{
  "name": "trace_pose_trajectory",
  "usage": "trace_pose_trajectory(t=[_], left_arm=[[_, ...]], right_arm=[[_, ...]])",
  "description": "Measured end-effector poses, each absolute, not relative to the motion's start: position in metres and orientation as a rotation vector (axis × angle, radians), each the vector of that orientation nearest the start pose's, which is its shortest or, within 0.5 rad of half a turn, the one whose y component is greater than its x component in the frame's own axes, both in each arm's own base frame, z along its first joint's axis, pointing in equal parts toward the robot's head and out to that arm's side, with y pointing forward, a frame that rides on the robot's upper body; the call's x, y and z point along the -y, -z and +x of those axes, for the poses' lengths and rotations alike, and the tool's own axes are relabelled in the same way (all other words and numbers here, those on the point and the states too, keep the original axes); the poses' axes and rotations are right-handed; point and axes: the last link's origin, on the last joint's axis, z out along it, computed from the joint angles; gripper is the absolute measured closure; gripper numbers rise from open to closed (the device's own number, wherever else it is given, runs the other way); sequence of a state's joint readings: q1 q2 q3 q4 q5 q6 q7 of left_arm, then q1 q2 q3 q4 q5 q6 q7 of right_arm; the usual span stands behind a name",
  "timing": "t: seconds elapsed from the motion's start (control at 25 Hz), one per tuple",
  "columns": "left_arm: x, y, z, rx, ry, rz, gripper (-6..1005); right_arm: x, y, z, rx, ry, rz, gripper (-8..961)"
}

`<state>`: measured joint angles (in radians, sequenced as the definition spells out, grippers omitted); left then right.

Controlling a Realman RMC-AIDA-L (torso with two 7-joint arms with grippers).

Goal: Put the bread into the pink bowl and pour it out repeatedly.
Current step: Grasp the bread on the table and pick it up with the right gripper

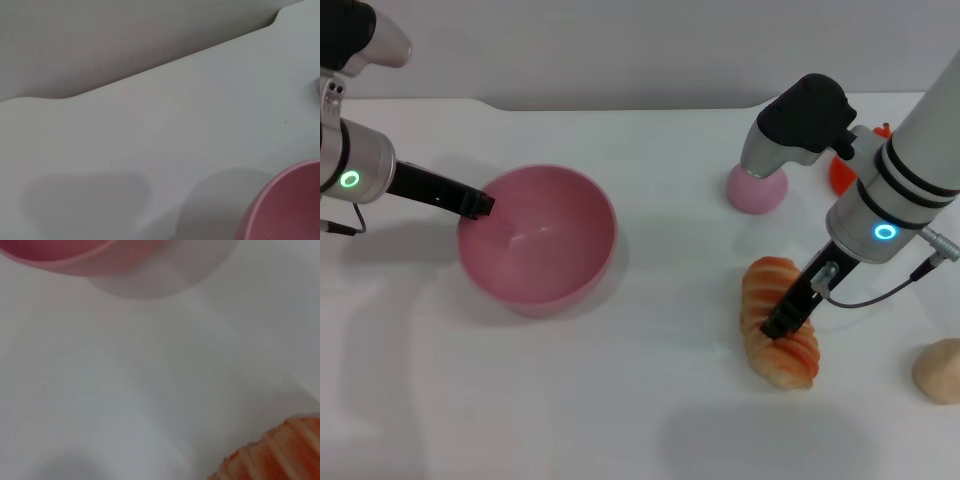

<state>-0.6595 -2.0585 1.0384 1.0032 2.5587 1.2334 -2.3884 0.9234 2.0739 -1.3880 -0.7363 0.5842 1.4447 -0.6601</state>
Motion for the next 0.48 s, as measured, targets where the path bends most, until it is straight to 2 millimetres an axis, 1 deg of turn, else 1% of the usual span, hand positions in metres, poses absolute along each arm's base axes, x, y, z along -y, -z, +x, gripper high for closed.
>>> trace_pose_trajectory(t=[0.32, 0.48], left_arm=[[-0.4065, -0.0239, -0.2409, 1.101, -0.146, -2.36, 953], [-0.4069, -0.024, -0.2407, 1.099, -0.145, -2.359, 954]], right_arm=[[-0.3751, 0.0606, 0.1854, -1.007, 0.743, -2.732, 837], [-0.3785, 0.0583, 0.1801, -0.972, 0.715, -2.731, 845]])
